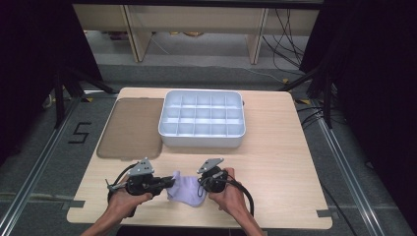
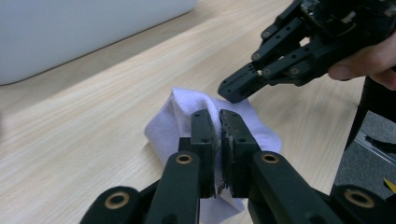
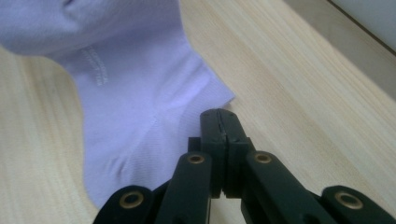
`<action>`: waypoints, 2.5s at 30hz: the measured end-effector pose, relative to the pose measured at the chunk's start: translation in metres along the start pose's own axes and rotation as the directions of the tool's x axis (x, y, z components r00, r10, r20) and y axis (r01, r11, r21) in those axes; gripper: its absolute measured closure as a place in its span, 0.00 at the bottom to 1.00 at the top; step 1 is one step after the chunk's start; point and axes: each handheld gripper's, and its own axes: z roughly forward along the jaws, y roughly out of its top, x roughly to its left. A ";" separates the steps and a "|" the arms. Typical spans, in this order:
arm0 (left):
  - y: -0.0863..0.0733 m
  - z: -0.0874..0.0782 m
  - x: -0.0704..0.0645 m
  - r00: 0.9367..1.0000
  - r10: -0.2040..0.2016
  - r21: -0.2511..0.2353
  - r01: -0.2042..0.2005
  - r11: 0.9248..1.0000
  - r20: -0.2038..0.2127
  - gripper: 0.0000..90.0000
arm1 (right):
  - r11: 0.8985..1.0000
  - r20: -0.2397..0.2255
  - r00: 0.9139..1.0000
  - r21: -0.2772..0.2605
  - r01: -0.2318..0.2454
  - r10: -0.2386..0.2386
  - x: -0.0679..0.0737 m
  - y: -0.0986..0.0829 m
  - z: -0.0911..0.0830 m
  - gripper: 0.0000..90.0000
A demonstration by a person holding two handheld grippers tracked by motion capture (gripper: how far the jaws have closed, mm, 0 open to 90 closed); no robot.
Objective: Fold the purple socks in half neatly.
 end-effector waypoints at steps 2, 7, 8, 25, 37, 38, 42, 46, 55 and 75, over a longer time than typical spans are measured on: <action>0.000 0.005 -0.001 1.000 0.010 0.015 -0.010 1.000 0.008 0.93 | 1.000 -0.003 1.000 0.002 0.002 -0.002 -0.001 0.000 0.002 1.00; 0.001 0.014 -0.006 1.000 0.019 0.027 -0.019 0.999 0.014 0.93 | 1.000 0.000 1.000 0.009 -0.012 0.012 -0.001 0.000 0.003 1.00; 0.001 0.016 -0.007 1.000 0.018 0.030 -0.019 0.999 0.018 0.93 | 1.000 0.000 1.000 0.010 -0.008 0.008 -0.002 0.000 0.003 1.00; 0.001 0.060 -0.022 0.998 0.040 0.111 -0.046 0.993 0.051 0.86 | 1.000 -0.003 1.000 -0.022 -0.022 0.022 -0.005 -0.001 0.001 1.00; 0.010 0.031 -0.017 0.995 0.017 0.017 -0.019 1.000 0.100 0.70 | 0.994 -0.009 1.000 -0.104 -0.027 0.026 -0.011 0.000 -0.027 1.00; 0.009 0.026 -0.012 0.996 0.042 0.019 -0.043 0.999 0.083 0.73 | 0.993 -0.010 1.000 -0.114 -0.028 0.027 -0.010 0.000 -0.029 1.00; -0.007 0.018 0.007 0.999 0.030 0.054 -0.031 0.998 0.032 0.86 | 0.993 -0.014 0.999 -0.113 -0.043 0.042 -0.005 0.003 -0.035 1.00; -0.021 0.019 0.015 0.999 0.021 0.101 -0.025 0.995 0.032 0.94 | 0.991 -0.018 1.000 -0.134 -0.018 0.016 0.004 0.008 -0.034 1.00; -0.028 0.032 0.001 0.997 0.054 0.152 -0.062 0.986 0.061 0.98 | 0.997 -0.058 0.997 -0.055 0.045 -0.049 0.021 0.013 -0.019 1.00; -0.003 0.046 0.015 0.996 0.086 0.113 -0.085 0.990 -0.009 0.97 | 1.000 -0.046 0.999 0.014 0.002 -0.002 0.008 -0.003 -0.004 1.00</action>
